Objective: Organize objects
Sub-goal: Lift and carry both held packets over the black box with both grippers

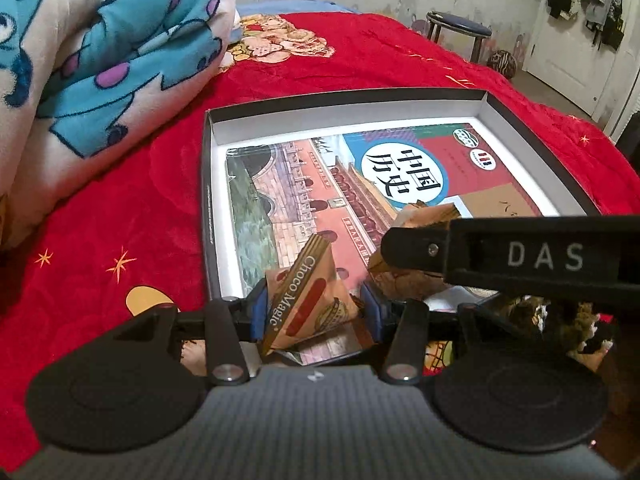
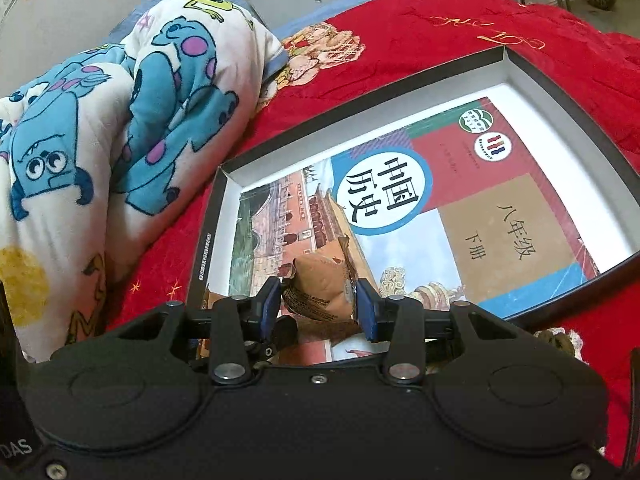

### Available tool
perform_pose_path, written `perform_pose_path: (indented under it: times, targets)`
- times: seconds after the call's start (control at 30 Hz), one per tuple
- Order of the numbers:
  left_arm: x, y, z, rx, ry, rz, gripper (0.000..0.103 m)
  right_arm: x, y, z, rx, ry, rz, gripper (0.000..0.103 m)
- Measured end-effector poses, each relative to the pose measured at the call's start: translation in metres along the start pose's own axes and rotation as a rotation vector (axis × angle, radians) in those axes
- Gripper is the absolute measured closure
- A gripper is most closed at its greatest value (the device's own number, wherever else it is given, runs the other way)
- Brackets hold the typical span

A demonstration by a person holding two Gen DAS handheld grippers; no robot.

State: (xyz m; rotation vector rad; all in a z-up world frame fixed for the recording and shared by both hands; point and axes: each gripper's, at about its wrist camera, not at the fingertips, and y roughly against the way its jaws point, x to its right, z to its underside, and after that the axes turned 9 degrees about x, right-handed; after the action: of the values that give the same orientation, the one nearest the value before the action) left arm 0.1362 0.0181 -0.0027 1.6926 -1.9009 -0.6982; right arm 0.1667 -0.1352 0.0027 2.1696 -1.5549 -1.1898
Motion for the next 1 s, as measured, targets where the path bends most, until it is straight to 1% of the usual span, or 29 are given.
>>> perform_pose_path:
  times: [0.13,0.47,0.6,0.83,1.0]
  targets:
    - [-0.002,0.000,-0.001,-0.008,0.005,-0.002,0.051,0.000,-0.001,0.000,-0.018,-0.003,-0.002,0.063]
    - [0.000,0.000,0.000,-0.021,-0.014,-0.008,0.049,-0.009,-0.003,0.002,-0.068,0.047,0.009,0.063]
    - [0.000,0.000,0.000,-0.024,-0.017,-0.007,0.049,-0.013,-0.005,0.004,-0.075,0.079,0.015,0.063]
    - [0.000,-0.001,0.000,-0.027,-0.022,-0.009,0.048,-0.014,-0.005,0.003,-0.077,0.079,0.013,0.063]
    - [0.000,-0.001,0.000,-0.027,-0.025,-0.008,0.045,-0.014,-0.005,0.003,-0.077,0.078,0.012,0.063]
